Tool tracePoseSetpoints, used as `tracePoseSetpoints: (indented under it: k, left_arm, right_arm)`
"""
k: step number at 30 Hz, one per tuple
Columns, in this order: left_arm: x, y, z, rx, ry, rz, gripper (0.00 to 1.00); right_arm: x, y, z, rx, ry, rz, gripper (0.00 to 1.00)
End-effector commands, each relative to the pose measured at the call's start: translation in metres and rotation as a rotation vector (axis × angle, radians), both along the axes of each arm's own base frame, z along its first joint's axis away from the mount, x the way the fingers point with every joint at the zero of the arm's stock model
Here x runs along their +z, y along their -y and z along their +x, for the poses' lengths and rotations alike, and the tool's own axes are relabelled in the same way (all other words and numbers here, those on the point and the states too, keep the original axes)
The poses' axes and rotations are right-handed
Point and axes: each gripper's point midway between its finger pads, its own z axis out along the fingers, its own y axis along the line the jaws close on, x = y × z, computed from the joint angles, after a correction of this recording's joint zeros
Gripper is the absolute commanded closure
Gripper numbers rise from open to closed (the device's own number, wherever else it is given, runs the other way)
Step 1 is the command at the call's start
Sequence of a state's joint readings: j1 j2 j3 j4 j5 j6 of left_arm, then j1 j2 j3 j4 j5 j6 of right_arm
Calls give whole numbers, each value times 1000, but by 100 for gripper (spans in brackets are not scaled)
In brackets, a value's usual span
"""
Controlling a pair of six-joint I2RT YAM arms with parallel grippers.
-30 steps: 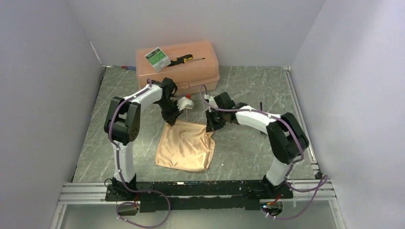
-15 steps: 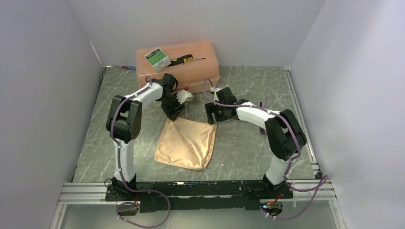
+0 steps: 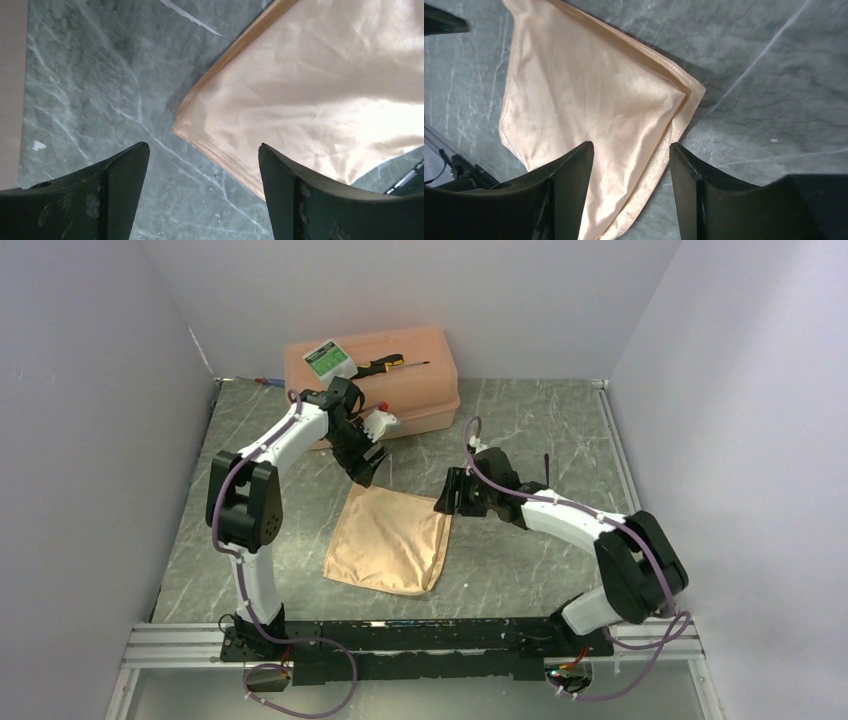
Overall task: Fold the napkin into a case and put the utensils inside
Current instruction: Smooth out the lower triangle-folded napkin at the center of the board.
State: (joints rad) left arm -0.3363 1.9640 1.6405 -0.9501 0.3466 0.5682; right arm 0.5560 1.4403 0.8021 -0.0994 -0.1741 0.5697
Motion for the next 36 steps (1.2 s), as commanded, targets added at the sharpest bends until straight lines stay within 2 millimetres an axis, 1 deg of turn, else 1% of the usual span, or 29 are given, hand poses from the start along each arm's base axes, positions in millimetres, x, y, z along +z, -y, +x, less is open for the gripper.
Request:
tracePoseSetpoints:
  k: [1,5,7,10,14,17,20,21,24,28,31,33,36]
  left_arm:
    - [28,-2,-15,5,-13,-24,16]
    - [28,-17,-20,24,-30,8,18]
    - [26,-24,-22,37,-35,19,18]
    - [25,-35,-22,59,-39,32,19]
    - [24,-43,-23,79,-44,31,20]
    - [24,-46,-24,86,-42,32,20]
    - [24,-49,-27,89,-45,28,20]
    - [24,-49,-28,90,-48,28,20]
    - [24,-52,-30,90,-50,26,20]
    - [23,-52,-30,91,-52,22,21]
    - [23,-50,-30,92,-59,13,22]
    - [24,-49,-30,93,-58,11,22]
    - [25,-49,-29,97,-58,9,22]
  right_arm:
    - [3,-28,4,14,-43,172,41]
    - [-9,-32,13,14,-74,173,44]
    - [-10,-32,17,10,-77,185,45]
    - [-16,-27,22,-8,-90,166,46]
    - [-22,-25,27,-20,-100,155,47]
    - [-28,-26,29,-21,-111,146,48]
    - [-35,-26,30,-21,-123,133,52]
    - [-37,-26,30,-22,-126,126,54]
    - [-39,-21,31,-28,-123,100,56]
    - [-31,-12,30,-46,-93,61,56]
    - [-25,-6,26,-55,-89,46,54]
    - [-26,-6,25,-57,-94,48,54]
    - [-33,-8,25,-51,-111,55,54]
